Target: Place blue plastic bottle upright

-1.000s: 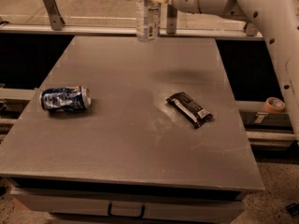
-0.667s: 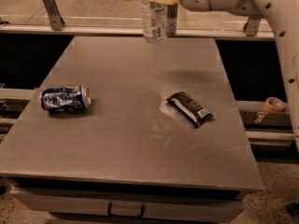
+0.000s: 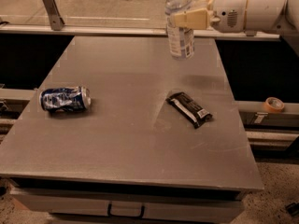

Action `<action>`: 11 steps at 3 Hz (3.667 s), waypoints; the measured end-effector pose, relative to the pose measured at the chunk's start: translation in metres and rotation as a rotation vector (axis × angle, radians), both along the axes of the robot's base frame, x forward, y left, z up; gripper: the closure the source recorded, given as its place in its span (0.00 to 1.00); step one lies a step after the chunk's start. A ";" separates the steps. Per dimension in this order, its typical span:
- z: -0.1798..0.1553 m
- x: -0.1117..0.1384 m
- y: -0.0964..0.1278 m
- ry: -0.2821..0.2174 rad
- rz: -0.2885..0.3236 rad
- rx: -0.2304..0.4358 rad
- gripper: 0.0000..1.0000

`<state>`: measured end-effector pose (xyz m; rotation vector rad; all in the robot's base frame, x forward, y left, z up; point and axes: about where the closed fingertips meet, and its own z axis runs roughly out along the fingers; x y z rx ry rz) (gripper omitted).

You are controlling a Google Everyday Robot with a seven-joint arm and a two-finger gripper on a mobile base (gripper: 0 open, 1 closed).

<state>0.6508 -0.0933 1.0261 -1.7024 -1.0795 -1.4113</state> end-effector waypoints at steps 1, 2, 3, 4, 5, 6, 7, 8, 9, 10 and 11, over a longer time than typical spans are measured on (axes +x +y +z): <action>-0.020 -0.004 -0.026 0.017 -0.017 0.044 1.00; -0.038 -0.001 -0.042 0.032 -0.009 0.069 1.00; -0.055 0.001 -0.053 0.042 0.007 0.083 1.00; -0.071 0.001 -0.058 0.049 0.028 0.087 0.82; -0.084 -0.002 -0.059 0.065 0.060 0.097 0.58; -0.089 -0.005 -0.061 0.071 0.070 0.102 0.36; -0.091 -0.009 -0.067 0.075 0.063 0.101 0.12; -0.088 -0.011 -0.070 0.074 0.057 0.094 0.00; -0.080 -0.011 -0.069 0.065 0.060 0.087 0.00; -0.043 -0.010 -0.084 0.001 0.005 0.038 0.00; 0.050 -0.017 -0.105 -0.144 -0.121 -0.038 0.00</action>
Offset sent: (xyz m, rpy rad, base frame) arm 0.0034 -0.0716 -0.0601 0.0994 0.0444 -0.0110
